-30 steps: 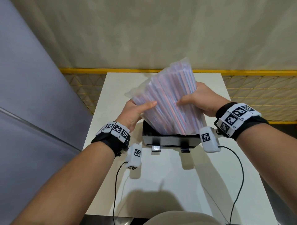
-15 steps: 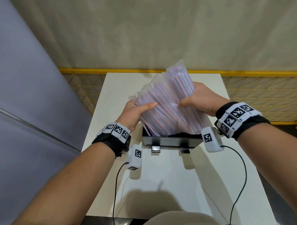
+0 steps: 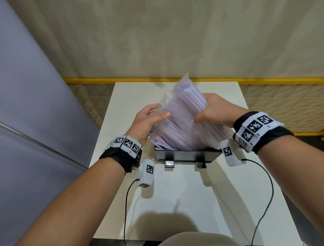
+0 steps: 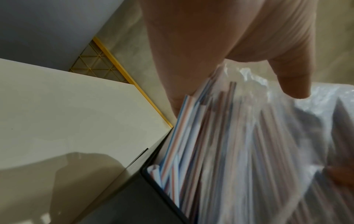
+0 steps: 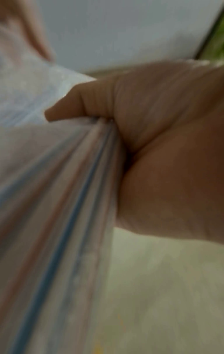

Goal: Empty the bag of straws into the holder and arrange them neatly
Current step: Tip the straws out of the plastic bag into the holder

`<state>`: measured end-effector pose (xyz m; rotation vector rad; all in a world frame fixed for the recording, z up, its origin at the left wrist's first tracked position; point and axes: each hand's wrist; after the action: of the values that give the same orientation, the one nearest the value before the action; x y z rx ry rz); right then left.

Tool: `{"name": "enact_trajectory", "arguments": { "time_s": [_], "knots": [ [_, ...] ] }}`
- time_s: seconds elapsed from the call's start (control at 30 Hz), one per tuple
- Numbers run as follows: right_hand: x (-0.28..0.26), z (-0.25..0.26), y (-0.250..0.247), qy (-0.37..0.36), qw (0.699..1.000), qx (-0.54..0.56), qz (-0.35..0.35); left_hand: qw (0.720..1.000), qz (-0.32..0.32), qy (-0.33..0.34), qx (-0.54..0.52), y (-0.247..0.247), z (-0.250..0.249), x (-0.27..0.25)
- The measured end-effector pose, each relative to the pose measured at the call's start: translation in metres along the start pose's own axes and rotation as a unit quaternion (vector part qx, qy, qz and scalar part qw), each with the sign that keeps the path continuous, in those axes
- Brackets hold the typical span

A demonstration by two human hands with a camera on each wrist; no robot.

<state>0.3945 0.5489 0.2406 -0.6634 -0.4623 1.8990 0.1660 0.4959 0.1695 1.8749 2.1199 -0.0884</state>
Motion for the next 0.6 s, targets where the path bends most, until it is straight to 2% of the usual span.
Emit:
{"name": "enact_trajectory", "arguments": {
  "time_s": [0.07, 0.17, 0.27, 0.4, 0.53, 0.6],
  "knots": [
    [0.0013, -0.0031, -0.0011, 0.011, 0.999, 0.040, -0.012, 1.000, 0.001, -0.001, 0.002, -0.0009, 0.0010, -0.0003],
    [-0.0009, -0.0009, -0.0003, 0.001, 1.000, 0.005, 0.000, 1.000, -0.002, -0.003, -0.005, -0.0025, 0.0036, -0.0018],
    [-0.0031, -0.0006, 0.0017, 0.008, 1.000, 0.026, 0.002, 1.000, 0.000, -0.004, -0.001, -0.0043, 0.0046, -0.0013],
    [-0.0039, -0.0011, 0.0044, -0.011, 0.997, -0.076, 0.008, 1.000, -0.006, -0.005, 0.021, -0.0059, 0.0059, -0.0003],
    [-0.0059, -0.0017, 0.0020, 0.004, 1.000, 0.024, 0.010, 1.000, -0.002, -0.002, 0.008, -0.0076, 0.0045, -0.0001],
    [-0.0047, -0.0047, -0.0004, -0.007, 1.000, -0.012, 0.003, 1.000, -0.005, -0.005, 0.007, -0.0097, 0.0039, -0.0004]
  ]
}}
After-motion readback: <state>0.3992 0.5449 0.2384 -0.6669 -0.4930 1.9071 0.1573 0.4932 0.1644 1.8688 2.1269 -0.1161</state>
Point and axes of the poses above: each hand's wrist, its own x-axis towards the middle knuckle, its own y-axis out of the palm, z = x × y, and after that the axes turned 2 degrees about x, right-handed
